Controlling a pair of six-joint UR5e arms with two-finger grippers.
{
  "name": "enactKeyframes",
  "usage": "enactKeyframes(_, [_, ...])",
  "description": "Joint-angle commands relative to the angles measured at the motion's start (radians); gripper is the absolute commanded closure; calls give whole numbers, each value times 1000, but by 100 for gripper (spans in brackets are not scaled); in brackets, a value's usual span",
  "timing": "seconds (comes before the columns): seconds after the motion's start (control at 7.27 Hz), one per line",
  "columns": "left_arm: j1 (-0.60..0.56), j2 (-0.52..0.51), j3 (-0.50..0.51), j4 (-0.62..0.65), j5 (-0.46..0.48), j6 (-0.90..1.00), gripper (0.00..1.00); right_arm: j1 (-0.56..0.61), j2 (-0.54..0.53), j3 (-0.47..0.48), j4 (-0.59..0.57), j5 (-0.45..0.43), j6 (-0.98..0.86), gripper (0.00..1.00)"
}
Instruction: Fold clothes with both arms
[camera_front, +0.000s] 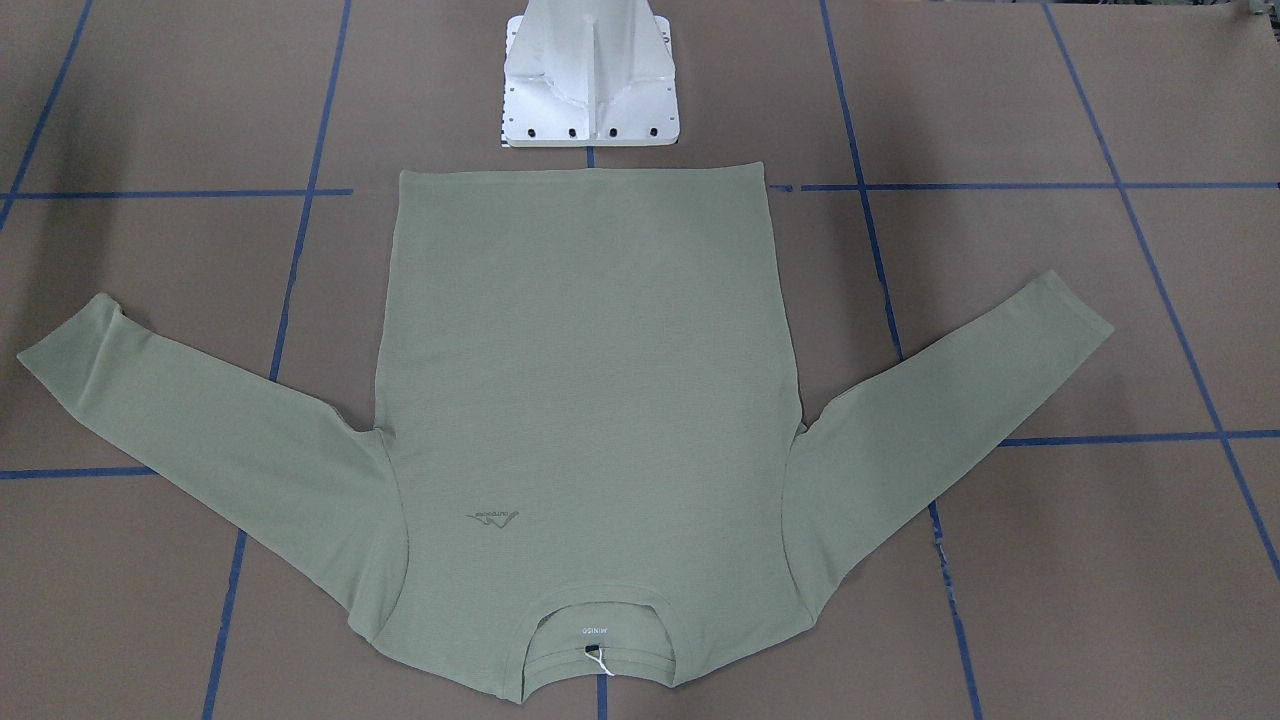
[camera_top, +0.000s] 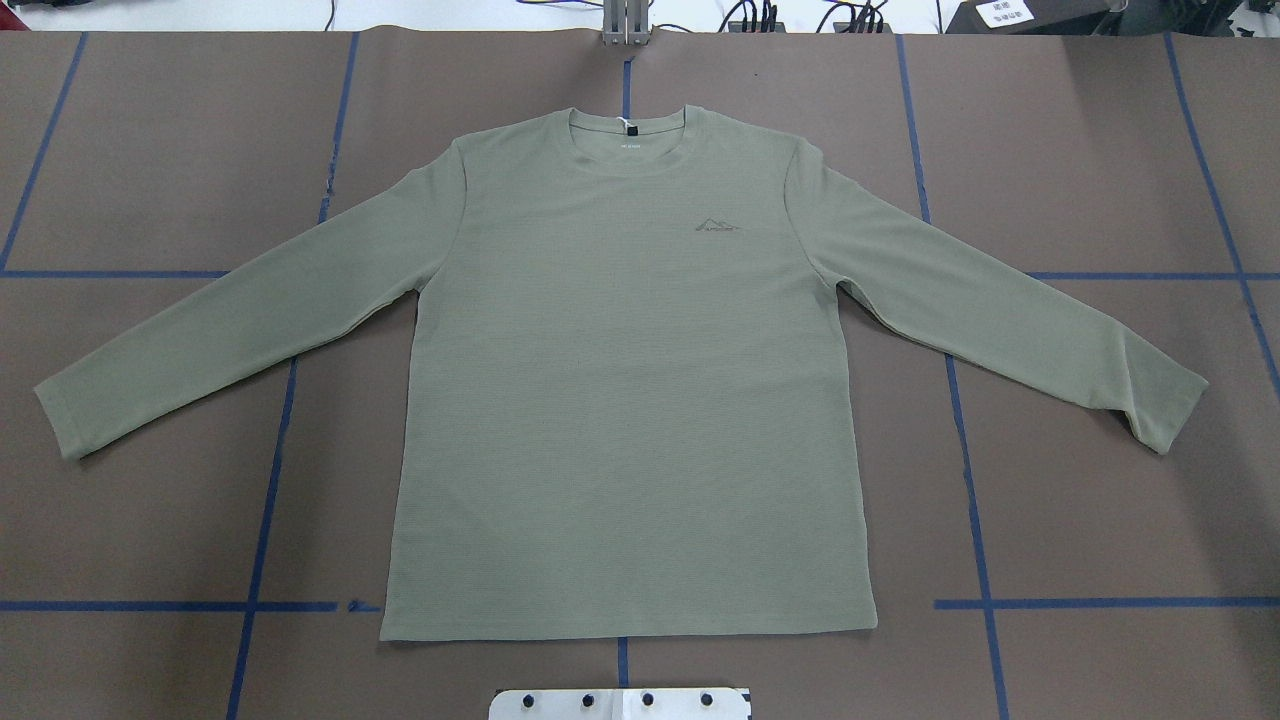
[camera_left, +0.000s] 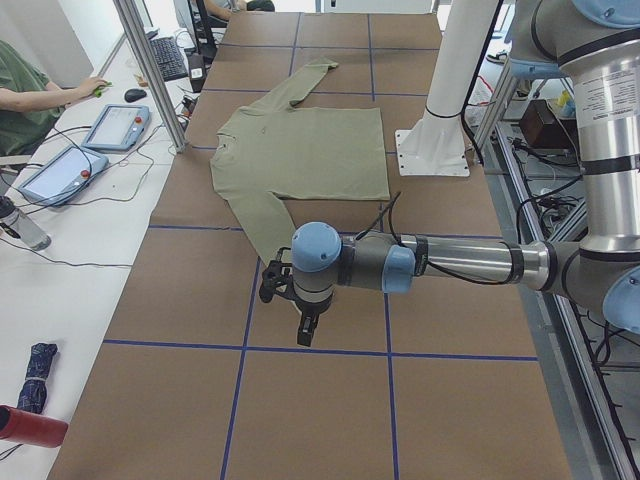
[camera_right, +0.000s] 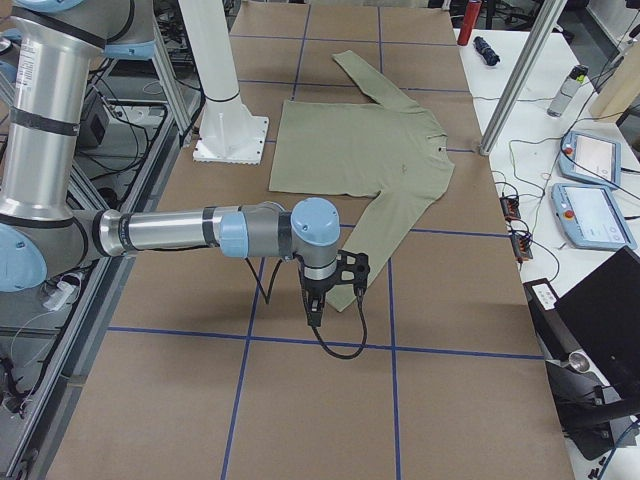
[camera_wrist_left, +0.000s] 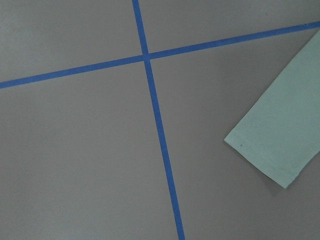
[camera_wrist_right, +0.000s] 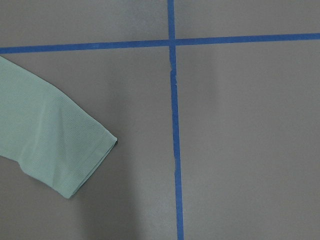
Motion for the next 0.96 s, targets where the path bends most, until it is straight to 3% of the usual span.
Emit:
enactKeyframes(0.0, [0,1,-8,-3,35,0,0,0,0,0,0,3,-1,0])
enactKeyframes(0.55, [-3,-5,-95,-27,55,-6,0,-3,20,42,21,23,7,0])
enactKeyframes(0.69, [-3,-12,-132,-61,66,-5,0,-3,32,42,111,23,15,0])
enactKeyframes(0.83, [-6,-81,-108,-165,67,-17,0,-3,81,-4,197,2,21,0])
